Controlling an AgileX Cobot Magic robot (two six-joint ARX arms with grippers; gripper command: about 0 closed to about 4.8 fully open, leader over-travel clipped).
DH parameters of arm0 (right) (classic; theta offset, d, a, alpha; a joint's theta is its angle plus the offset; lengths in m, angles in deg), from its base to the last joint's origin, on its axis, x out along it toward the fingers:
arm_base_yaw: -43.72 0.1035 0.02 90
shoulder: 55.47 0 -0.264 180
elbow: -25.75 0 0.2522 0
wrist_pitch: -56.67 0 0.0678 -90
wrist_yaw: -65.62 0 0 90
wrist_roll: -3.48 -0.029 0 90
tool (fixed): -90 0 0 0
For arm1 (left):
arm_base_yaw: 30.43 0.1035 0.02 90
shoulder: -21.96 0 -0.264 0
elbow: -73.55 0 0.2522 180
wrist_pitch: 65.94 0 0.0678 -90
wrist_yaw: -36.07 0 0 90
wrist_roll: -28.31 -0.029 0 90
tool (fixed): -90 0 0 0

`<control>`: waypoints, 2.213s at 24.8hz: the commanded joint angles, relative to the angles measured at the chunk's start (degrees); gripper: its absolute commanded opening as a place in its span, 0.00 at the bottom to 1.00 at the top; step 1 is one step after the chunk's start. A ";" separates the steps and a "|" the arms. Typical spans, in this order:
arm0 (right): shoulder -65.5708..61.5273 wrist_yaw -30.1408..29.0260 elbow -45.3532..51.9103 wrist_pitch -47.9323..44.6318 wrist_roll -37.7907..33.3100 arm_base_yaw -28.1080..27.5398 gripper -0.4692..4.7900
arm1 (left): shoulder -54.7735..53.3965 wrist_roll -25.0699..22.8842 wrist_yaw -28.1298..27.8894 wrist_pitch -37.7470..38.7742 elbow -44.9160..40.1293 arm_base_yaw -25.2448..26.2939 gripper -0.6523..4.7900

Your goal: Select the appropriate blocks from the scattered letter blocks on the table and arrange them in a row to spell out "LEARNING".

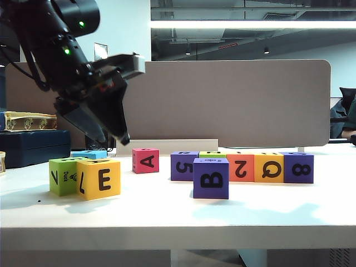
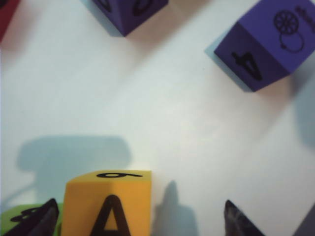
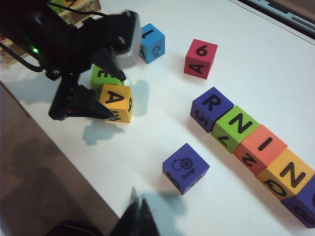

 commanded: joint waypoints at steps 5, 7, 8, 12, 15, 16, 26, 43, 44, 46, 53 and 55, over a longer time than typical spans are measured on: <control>0.04 -0.74 -0.26 1.01 0.13 0.09 0.09 | -2.51 -1.66 -8.50 -0.31 0.15 -1.36 0.85; 0.04 -0.76 -0.26 0.96 0.13 0.09 0.09 | -2.95 -1.64 -8.46 -0.68 0.15 -1.36 0.84; 0.04 -0.74 -0.26 0.96 0.13 0.09 0.09 | -3.26 -1.64 -8.46 -0.74 0.15 -1.38 0.84; 0.04 -0.74 -0.26 1.01 0.13 0.09 0.09 | -5.22 -1.64 -8.48 0.15 0.15 -1.38 0.73; 0.04 -0.76 -0.26 1.01 0.13 0.09 0.09 | -5.88 -1.66 -8.81 0.37 0.15 -1.38 0.68; 0.04 -0.74 -0.26 1.03 0.13 0.09 0.09 | -6.03 -1.66 -9.22 0.37 0.15 -1.38 0.68; 0.04 -0.74 -0.26 1.62 0.13 0.09 0.09 | -6.93 -1.20 -9.55 0.15 0.15 -1.40 0.51; 0.04 -0.72 -0.26 1.64 0.13 0.07 0.09 | -6.93 3.96 -9.33 -0.96 8.70 -1.42 0.49; 0.04 -0.72 -0.26 1.62 0.13 0.07 0.09 | -6.95 4.52 -9.33 -1.79 8.70 -1.42 0.49; 0.04 -0.72 -0.26 1.62 0.13 0.07 0.09 | -7.15 6.34 -9.33 -3.76 8.70 -1.42 0.49; 0.04 -0.63 -0.24 1.70 0.15 0.07 0.09 | -9.79 17.44 -9.49 -9.46 8.98 -1.44 0.49; 0.04 -0.66 -0.22 1.66 0.15 0.07 0.09 | -10.69 19.28 -9.77 -10.62 9.09 -1.44 0.49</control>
